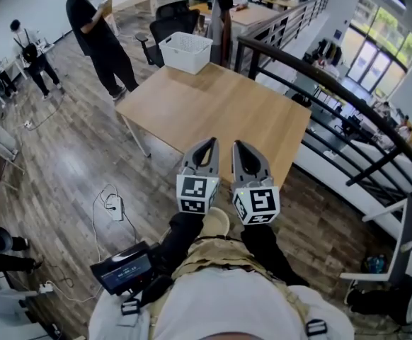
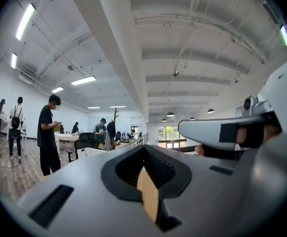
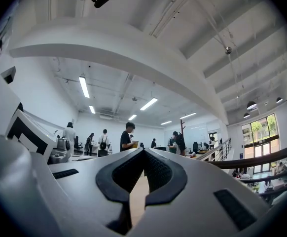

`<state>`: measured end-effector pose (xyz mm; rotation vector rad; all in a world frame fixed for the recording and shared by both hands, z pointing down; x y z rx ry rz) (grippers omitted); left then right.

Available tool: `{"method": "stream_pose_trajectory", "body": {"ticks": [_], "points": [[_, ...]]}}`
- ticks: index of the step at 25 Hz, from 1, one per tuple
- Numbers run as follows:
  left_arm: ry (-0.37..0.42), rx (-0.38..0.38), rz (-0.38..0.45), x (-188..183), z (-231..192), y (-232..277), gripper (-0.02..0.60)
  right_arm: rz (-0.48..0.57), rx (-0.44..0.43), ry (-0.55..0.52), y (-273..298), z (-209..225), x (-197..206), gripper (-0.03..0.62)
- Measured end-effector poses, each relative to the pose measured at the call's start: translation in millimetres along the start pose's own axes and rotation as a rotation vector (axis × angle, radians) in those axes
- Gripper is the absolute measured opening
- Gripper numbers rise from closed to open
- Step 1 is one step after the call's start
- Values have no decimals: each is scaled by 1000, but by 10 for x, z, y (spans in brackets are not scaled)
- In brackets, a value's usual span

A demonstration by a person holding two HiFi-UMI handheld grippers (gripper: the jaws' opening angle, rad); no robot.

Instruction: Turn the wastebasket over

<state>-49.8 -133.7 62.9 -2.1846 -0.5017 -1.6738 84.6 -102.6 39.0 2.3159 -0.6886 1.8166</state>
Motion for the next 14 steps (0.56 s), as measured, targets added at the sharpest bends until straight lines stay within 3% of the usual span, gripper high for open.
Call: {"method": "stream_pose_trajectory", "body": {"ticks": [14], "points": [[-4,29,-24,98,144,189,3,-14,37,-4,-59,210,98,20]]}}
Point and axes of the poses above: the fingertips, and each gripper's own axes: y forward along the fingers, z to its right, x out of its underside, the point moved 9 cm from there along -y, backward along the fingers, and after that the axes turned 14 degrees about -y, right-handed, at the moved point
